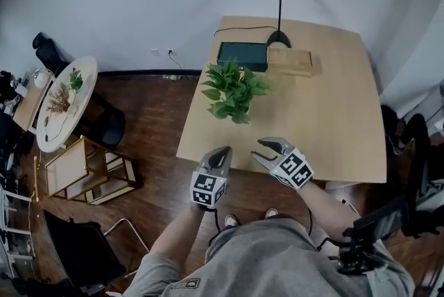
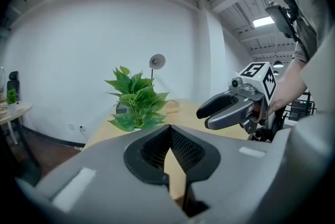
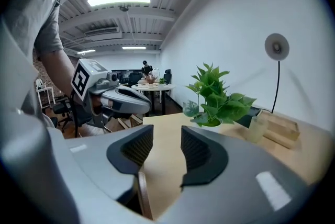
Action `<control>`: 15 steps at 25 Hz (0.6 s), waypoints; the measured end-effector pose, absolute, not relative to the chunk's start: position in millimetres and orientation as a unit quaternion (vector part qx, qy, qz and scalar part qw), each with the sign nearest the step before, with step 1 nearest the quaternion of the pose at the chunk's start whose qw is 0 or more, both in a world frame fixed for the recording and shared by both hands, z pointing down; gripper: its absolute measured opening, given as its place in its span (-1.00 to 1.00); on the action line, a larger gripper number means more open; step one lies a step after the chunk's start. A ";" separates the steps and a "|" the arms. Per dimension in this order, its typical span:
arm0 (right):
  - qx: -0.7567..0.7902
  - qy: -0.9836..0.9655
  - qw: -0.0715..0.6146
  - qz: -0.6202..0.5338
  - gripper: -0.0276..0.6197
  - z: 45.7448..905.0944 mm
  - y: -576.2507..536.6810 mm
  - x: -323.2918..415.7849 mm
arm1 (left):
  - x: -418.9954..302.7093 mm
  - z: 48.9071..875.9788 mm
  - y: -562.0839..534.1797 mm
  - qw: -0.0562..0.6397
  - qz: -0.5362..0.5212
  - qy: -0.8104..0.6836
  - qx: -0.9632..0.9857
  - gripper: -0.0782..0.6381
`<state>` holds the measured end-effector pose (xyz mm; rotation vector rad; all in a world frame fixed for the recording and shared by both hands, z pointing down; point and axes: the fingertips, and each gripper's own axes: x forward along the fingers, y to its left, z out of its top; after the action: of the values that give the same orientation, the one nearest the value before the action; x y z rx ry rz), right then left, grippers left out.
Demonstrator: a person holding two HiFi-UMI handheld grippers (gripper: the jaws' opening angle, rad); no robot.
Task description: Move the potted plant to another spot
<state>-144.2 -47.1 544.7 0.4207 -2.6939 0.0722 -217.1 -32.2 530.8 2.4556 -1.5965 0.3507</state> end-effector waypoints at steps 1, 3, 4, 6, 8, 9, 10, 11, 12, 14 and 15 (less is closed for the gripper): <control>0.160 -0.966 0.202 0.023 -0.39 539.4 -44.2 -144.9 | -216.9 527.8 -27.8 0.096 0.114 -0.534 0.832 -0.78; 0.180 -0.965 0.188 0.023 -0.44 525.5 -37.6 -147.6 | -216.1 519.5 -18.3 0.093 0.108 -0.519 0.843 -0.78; 0.189 -0.965 0.179 0.023 -0.47 517.8 -33.2 -150.0 | -215.7 515.0 -13.1 0.089 0.105 -0.511 0.849 -0.78; 0.204 -0.965 0.163 0.023 -0.52 504.1 -24.3 -155.0 | -215.5 506.2 -5.0 0.083 0.097 -0.496 0.859 -0.78; 0.214 -0.964 0.153 0.022 -0.54 493.8 -13.5 -159.7 | -216.6 498.0 2.7 0.082 0.087 -0.487 0.865 -0.78; 0.217 -0.964 0.150 0.021 -0.54 489.8 -7.4 -162.0 | -217.4 493.6 6.7 0.080 0.081 -0.484 0.868 -0.78; 0.219 -0.964 0.148 0.020 -0.55 486.0 -1.4 -164.3 | -218.2 489.0 10.5 0.078 0.076 -0.480 0.870 -0.78; 0.221 -0.964 0.146 0.017 -0.55 482.4 3.9 -166.2 | -218.9 484.7 14.0 0.075 0.071 -0.477 0.873 -0.78; 0.223 -0.964 0.144 0.015 -0.55 478.6 8.5 -167.2 | -219.2 480.7 17.0 0.073 0.067 -0.474 0.875 -0.78; 0.228 -0.964 0.139 0.010 -0.56 470.5 16.1 -166.6 | -219.3 474.5 22.7 0.070 0.057 -0.472 0.877 -0.78; 0.230 -0.964 0.135 0.009 -0.57 466.4 19.5 -165.4 | -219.3 471.7 25.8 0.070 0.052 -0.472 0.877 -0.78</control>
<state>-165.4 19.5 466.4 0.6667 -2.7925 0.0253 -219.3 25.8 471.7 2.6405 -1.4198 0.1568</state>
